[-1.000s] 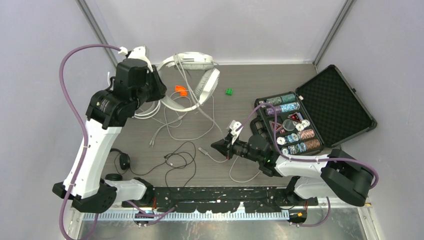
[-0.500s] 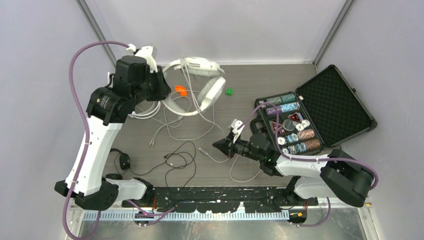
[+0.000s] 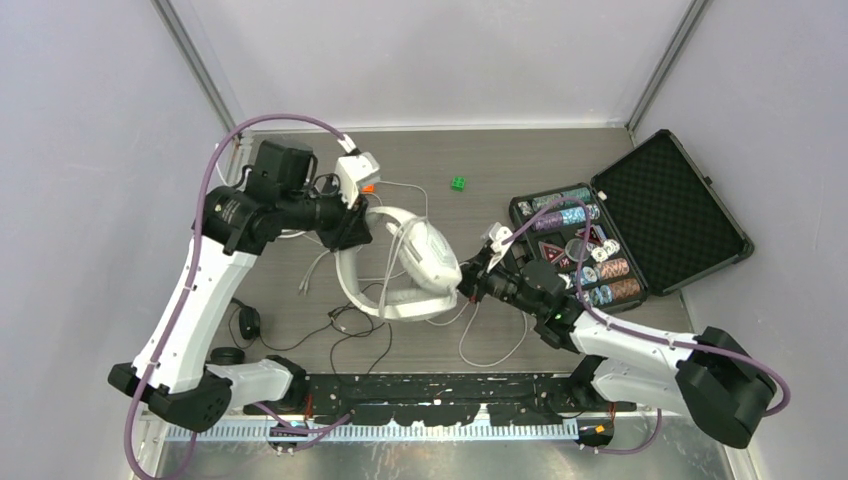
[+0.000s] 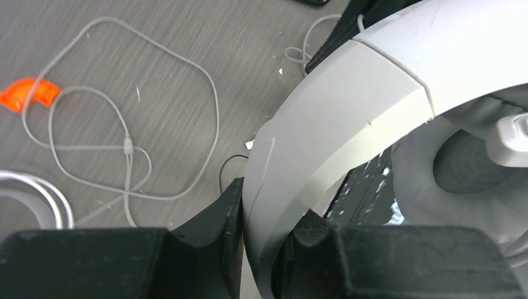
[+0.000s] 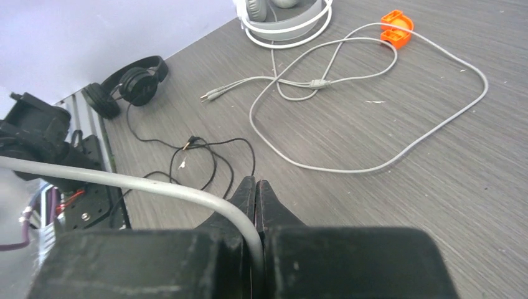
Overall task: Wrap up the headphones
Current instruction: Wrap the headphones cable around the headphones.
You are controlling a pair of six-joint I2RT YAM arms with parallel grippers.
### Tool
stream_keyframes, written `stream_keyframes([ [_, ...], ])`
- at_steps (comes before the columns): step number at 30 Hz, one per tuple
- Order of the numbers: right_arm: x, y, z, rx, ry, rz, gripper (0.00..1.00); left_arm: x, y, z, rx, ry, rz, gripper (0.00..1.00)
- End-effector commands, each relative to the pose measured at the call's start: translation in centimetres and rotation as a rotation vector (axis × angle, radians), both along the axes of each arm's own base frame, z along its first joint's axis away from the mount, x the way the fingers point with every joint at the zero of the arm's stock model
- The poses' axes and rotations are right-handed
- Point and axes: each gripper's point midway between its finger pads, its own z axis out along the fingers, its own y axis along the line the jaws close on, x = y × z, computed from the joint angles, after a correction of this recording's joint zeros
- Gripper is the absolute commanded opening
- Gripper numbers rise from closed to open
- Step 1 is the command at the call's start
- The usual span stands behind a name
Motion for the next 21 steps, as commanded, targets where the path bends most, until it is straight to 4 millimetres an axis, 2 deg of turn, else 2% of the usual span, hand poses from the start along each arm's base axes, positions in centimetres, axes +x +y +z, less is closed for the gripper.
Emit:
stream_keyframes([
  [1, 0.3, -0.5, 2.1, 0.016, 0.020, -0.019, 0.03, -3.5, -0.9, 0.7, 0.002, -0.168, -0.333, 0.00],
  [7, -1.9, -0.8, 3.4, -0.048, 0.129, 0.051, 0.01, -0.3, 0.3, -1.4, 0.220, -0.322, -0.332, 0.00],
  [10, -3.0, -0.7, 4.6, -0.042, 0.193, 0.089, 0.01, 0.2, -0.4, -1.5, 0.232, -0.388, -0.372, 0.00],
  [16, -4.1, 0.2, 5.4, -0.087, 0.385, 0.136, 0.01, 0.2, -2.0, -2.0, 0.217, -0.489, -0.444, 0.00],
  [21, -5.5, 0.5, 6.5, -0.115, 0.517, 0.185, 0.01, 1.3, -1.3, -3.4, 0.305, -0.534, -0.437, 0.00],
])
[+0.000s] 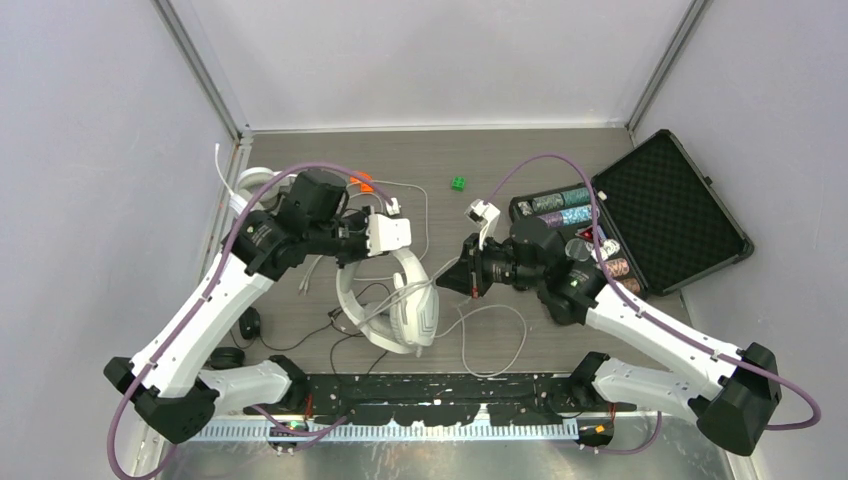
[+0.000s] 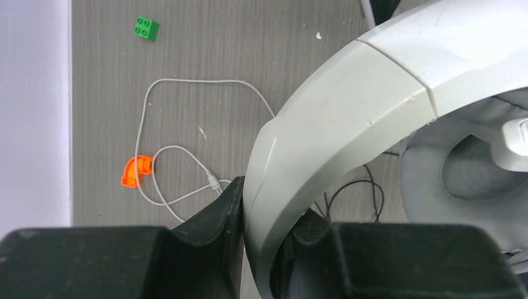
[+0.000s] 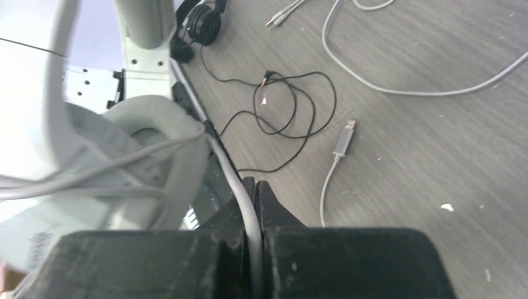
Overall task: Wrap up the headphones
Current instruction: Wrap the headphones cable around the headphones.
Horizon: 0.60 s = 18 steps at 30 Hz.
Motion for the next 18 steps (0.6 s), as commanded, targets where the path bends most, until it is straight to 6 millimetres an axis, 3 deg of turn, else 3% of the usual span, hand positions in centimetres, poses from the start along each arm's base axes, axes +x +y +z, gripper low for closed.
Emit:
stream_keyframes([
  [1, -1.6, 0.0, 2.4, 0.023, 0.120, 0.039, 0.02, 1.5, 0.6, 0.8, 0.033, -0.138, 0.009, 0.00],
  [8, -3.7, 0.1, 4.1, 0.085, 0.171, 0.115, 0.02, 3.2, 1.4, 0.4, 0.089, -0.248, 0.063, 0.00],
  [18, -4.8, 0.9, 7.1, 0.191, 0.230, 0.166, 0.02, 4.8, 1.5, 0.4, 0.119, -0.357, 0.089, 0.00],
])
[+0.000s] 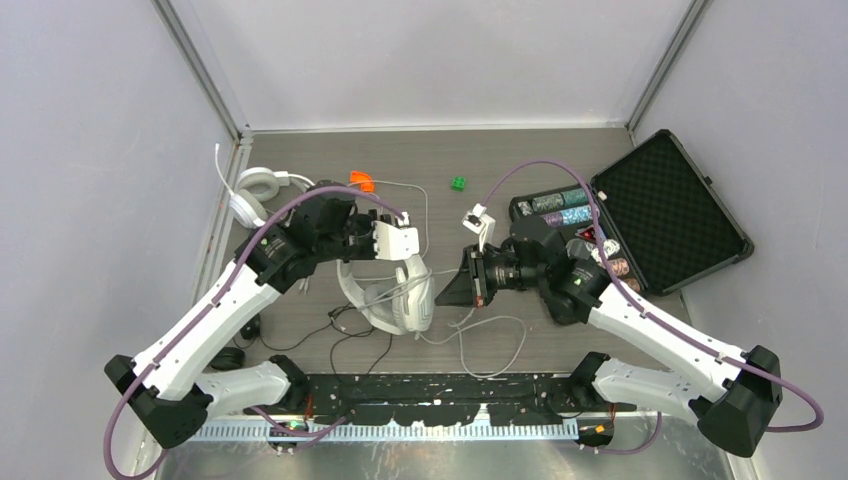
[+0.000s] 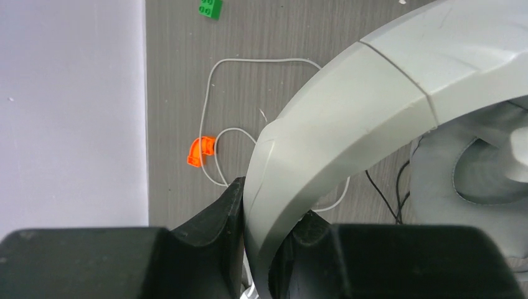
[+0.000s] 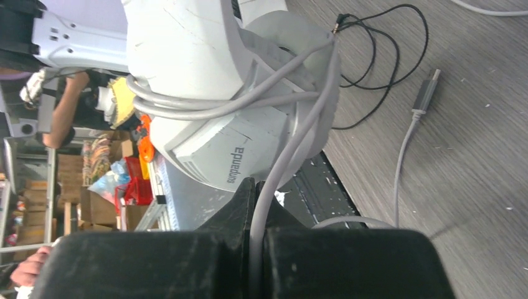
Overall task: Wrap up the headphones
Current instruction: Wrap the headphones cable around the headphones.
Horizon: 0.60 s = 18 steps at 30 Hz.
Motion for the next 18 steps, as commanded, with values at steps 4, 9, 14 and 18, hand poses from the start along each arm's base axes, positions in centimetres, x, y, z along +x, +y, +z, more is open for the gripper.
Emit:
stream_keyframes([
  [4, 0.0, 0.9, 6.9, 0.190, -0.049, 0.014, 0.05, 1.4, 0.9, 1.7, 0.002, -0.129, 0.045, 0.00],
  [9, 0.2, 1.7, 8.1, 0.239, -0.025, 0.023, 0.05, 1.4, 1.1, 1.8, -0.016, -0.136, 0.072, 0.00],
  [14, 0.4, 2.5, 9.7, 0.299, -0.007, 0.047, 0.06, 1.3, 1.1, 2.1, -0.065, -0.135, 0.104, 0.00],
  [18, 0.8, 2.8, 10.9, 0.326, -0.025, 0.041, 0.06, 1.2, 1.1, 2.4, -0.112, -0.123, 0.133, 0.00],
])
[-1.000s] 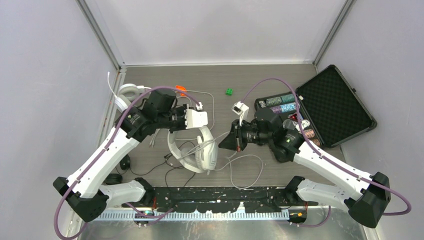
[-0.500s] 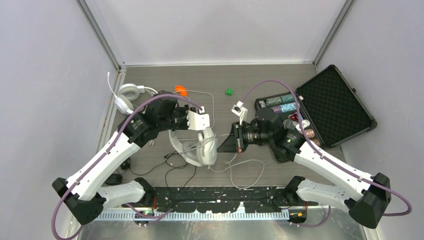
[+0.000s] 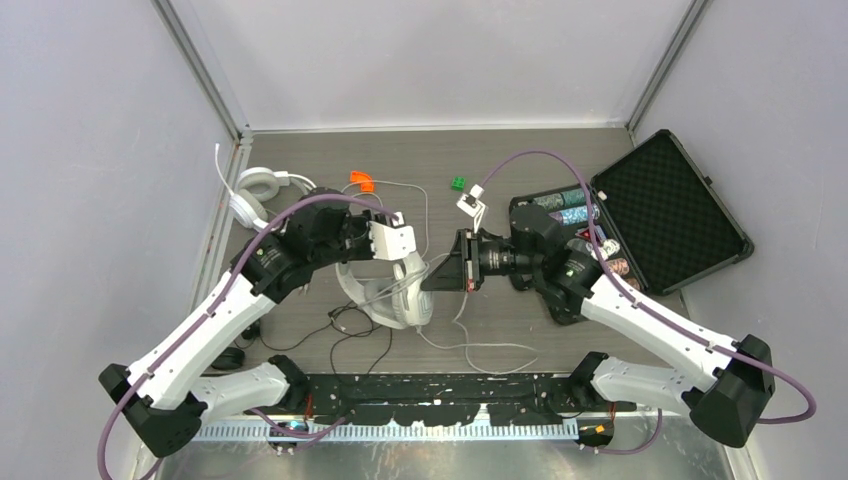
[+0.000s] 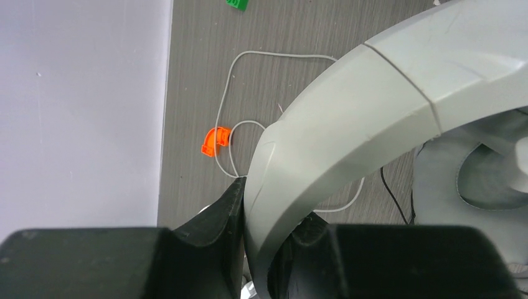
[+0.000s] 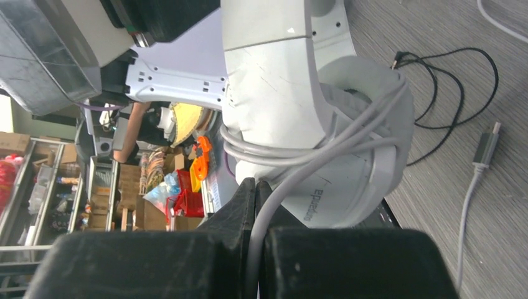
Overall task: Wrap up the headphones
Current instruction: Wrap the headphones cable around the headphones.
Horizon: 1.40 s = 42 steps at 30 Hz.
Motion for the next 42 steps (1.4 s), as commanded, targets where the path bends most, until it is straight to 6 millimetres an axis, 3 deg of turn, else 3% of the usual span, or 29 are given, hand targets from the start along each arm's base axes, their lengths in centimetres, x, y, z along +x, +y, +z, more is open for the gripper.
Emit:
stream_keyframes([
  [1, 0.4, 0.6, 6.6, 0.166, -0.124, 0.013, 0.06, 0.5, 0.3, 2.2, -0.099, -0.052, 0.071, 0.00],
  [8, 0.6, 1.2, 8.1, 0.197, -0.113, 0.025, 0.09, 0.0, 0.5, 1.7, -0.129, -0.007, 0.104, 0.00],
  [21, 0.2, 1.4, 9.6, 0.240, -0.047, 0.049, 0.11, 0.7, 2.8, 2.0, -0.203, 0.076, 0.379, 0.00],
  [32, 0.9, 1.7, 10.1, 0.221, -0.003, 0.019, 0.11, 0.4, 4.0, 0.9, -0.252, 0.160, 0.553, 0.00],
  [42, 2.1, 2.8, 9.9, 0.203, 0.024, -0.026, 0.10, 0.6, 4.1, 1.6, -0.362, 0.226, 0.705, 0.00],
])
